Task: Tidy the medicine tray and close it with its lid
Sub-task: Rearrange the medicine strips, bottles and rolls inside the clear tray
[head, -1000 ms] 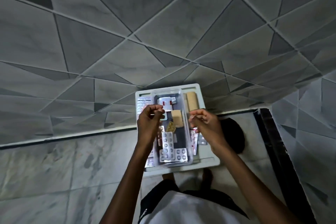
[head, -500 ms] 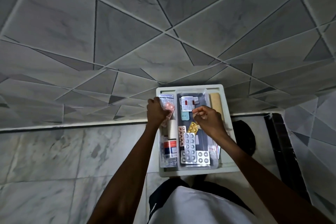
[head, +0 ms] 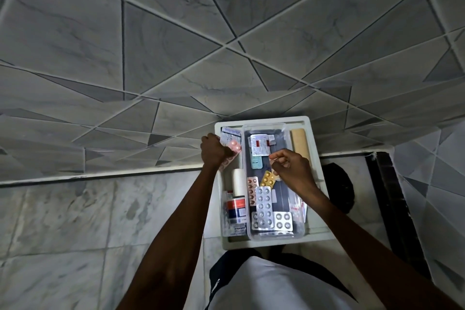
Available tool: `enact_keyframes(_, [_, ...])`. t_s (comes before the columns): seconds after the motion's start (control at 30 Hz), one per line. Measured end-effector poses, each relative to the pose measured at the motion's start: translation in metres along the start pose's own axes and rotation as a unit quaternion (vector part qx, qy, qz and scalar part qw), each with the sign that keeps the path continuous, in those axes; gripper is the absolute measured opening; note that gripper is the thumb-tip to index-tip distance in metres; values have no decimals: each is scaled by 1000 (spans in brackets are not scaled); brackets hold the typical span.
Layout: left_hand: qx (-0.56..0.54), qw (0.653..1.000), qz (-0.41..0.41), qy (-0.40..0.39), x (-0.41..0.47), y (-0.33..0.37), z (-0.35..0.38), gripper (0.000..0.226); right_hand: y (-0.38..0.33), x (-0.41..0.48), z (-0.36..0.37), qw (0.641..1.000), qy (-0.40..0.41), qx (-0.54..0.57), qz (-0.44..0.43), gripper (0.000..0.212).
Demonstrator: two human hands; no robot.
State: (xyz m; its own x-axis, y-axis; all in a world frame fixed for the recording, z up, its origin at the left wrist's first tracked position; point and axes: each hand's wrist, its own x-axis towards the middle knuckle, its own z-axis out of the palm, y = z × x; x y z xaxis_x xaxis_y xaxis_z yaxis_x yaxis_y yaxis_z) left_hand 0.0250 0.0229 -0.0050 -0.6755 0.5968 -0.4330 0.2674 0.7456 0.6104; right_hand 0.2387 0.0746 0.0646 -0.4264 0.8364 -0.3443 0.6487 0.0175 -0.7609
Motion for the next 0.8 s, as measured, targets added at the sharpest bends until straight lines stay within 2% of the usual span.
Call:
enact_keyframes(0.13, [-87, 996, -13, 10, -6, 2, -3, 40, -2, 4, 3, 1000, -4, 12, 6, 11])
enact_keyframes(0.27, [-177, 982, -16, 71, -23, 1, -20, 35, -7, 5, 2, 998, -6, 50, 34, 13])
enact_keyframes(0.33, [-228, 968, -10, 102, -40, 7, -34, 34, -13, 5, -1, 993, -10, 108, 51, 15])
enact_keyframes(0.4, [-282, 958, 8, 54, -62, 21, -43, 31, -20, 4, -5, 981, -36, 182, 60, 21])
enact_keyframes(0.5, [-334, 938, 31, -85, -90, 39, -33, 25, -25, 6, -11, 956, -90, 268, 81, 26])
enact_keyframes(0.57, [-315, 942, 39, -107, -96, 44, -18, 23, -23, 8, -12, 960, -70, 257, 87, 26])
enact_keyframes(0.63, [-276, 956, 39, -93, -97, 47, -5, 22, -16, 10, -15, 970, -14, 224, 90, 21])
enact_keyframes(0.73, [-189, 981, 52, -12, -94, 47, 5, 21, 0, 16, -19, 984, 63, 155, 68, 15])
enact_keyframes(0.8, [-177, 980, 75, 46, -94, 50, 5, 20, 9, 21, -21, 994, 109, 31, -2, 16])
